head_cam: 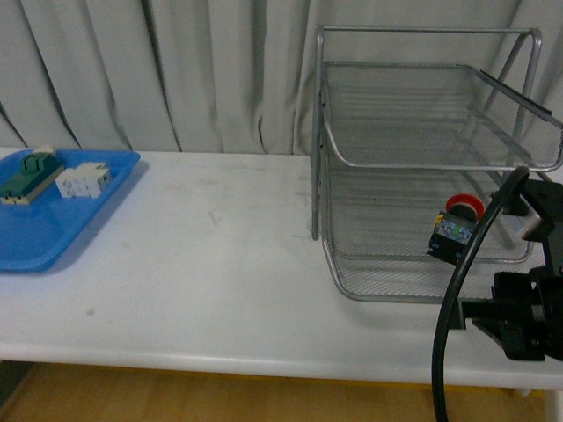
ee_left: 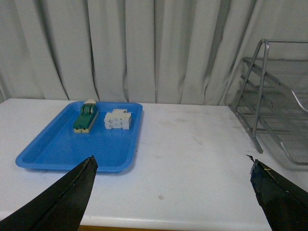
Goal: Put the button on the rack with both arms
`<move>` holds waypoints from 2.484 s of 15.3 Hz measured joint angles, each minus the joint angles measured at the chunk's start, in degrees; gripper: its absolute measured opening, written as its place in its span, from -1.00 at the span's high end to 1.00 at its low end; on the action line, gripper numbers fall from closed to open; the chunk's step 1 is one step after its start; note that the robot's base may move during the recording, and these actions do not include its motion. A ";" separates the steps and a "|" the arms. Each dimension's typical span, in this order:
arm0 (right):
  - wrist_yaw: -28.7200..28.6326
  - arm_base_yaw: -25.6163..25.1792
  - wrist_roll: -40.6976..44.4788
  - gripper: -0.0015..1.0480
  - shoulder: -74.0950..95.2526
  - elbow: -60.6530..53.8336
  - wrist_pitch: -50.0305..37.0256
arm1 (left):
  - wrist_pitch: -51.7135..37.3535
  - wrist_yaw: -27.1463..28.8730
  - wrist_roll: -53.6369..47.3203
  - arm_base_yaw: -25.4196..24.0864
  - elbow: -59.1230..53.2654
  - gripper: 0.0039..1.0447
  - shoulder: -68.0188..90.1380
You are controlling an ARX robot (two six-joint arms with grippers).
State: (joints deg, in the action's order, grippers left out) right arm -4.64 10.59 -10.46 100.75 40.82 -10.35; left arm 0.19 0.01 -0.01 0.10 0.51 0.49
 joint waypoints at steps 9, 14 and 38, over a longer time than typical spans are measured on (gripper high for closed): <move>0.59 -5.09 2.47 0.97 11.54 16.98 2.97 | 0.00 0.00 0.00 0.00 0.00 -0.88 0.00; 2.29 -5.33 2.32 0.97 14.91 22.01 2.05 | 0.00 0.00 0.00 0.00 0.00 -0.88 0.00; -18.40 -33.51 9.68 0.97 -10.43 -40.70 -63.32 | 0.00 0.00 0.00 -0.09 0.00 -0.88 0.00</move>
State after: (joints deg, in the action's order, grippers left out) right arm -23.05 -22.92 -0.78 90.32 0.12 -73.67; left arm 0.19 0.01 -0.01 0.01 0.51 0.49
